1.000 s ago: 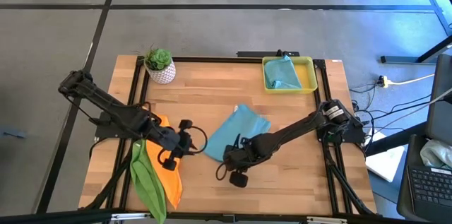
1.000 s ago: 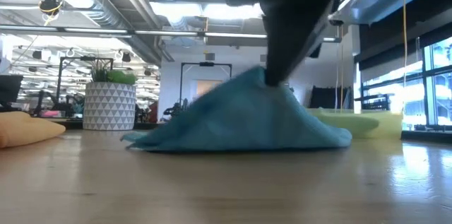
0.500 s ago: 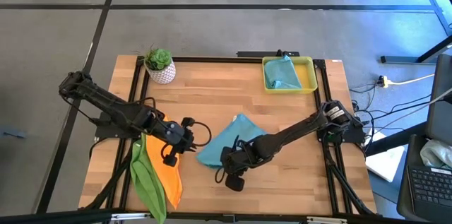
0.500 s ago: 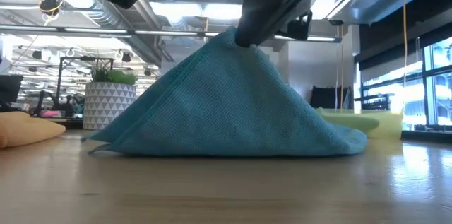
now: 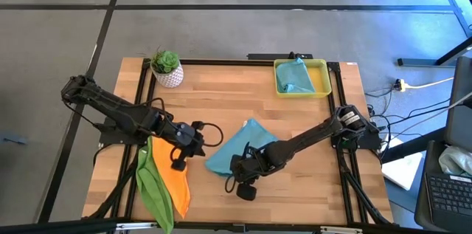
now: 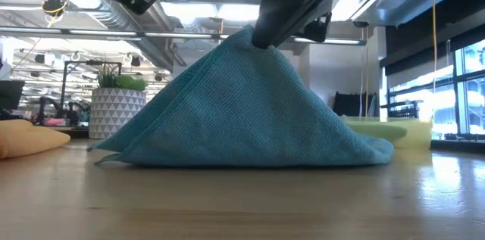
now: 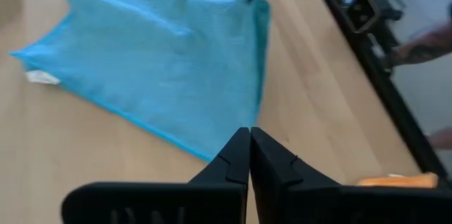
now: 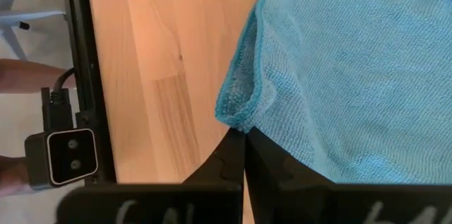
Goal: Fold microfiber towels
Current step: Fold the right blue microfiber towel
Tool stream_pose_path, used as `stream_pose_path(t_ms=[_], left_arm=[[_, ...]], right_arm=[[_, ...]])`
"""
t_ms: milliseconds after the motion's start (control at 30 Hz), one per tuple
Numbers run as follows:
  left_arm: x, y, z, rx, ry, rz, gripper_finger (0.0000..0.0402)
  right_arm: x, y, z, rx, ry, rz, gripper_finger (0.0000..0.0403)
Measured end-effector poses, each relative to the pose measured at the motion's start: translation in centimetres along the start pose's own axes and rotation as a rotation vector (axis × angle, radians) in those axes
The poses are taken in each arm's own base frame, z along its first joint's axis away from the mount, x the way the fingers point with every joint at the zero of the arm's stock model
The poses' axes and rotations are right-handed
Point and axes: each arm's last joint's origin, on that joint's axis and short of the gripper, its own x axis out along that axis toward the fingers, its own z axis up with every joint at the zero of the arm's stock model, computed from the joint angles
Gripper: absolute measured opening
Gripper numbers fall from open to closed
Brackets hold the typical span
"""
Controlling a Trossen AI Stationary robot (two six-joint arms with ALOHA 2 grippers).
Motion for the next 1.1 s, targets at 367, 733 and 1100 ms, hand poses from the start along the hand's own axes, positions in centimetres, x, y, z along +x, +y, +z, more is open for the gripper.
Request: stream_pose_path(t_ms=[367, 733, 1100], left_arm=[[0.2, -0.2, 0.0, 0.024, 0.013, -0.070, 0.0014], [3.5, 0.2, -0.2, 0.169, 0.077, -0.102, 0.0076], [6.5, 0.1, -0.3, 0.215, 0.081, -0.166, 0.0085]], right_arm=[[0.0, 0.0, 0.0, 0.012, -0.001, 0.000, 0.0005], [-0.1, -0.7, 0.6, 0.190, -0.004, -0.003, 0.0005], [-2.2, 0.5, 1.9, 0.237, -0.031, 0.017, 0.0005]])
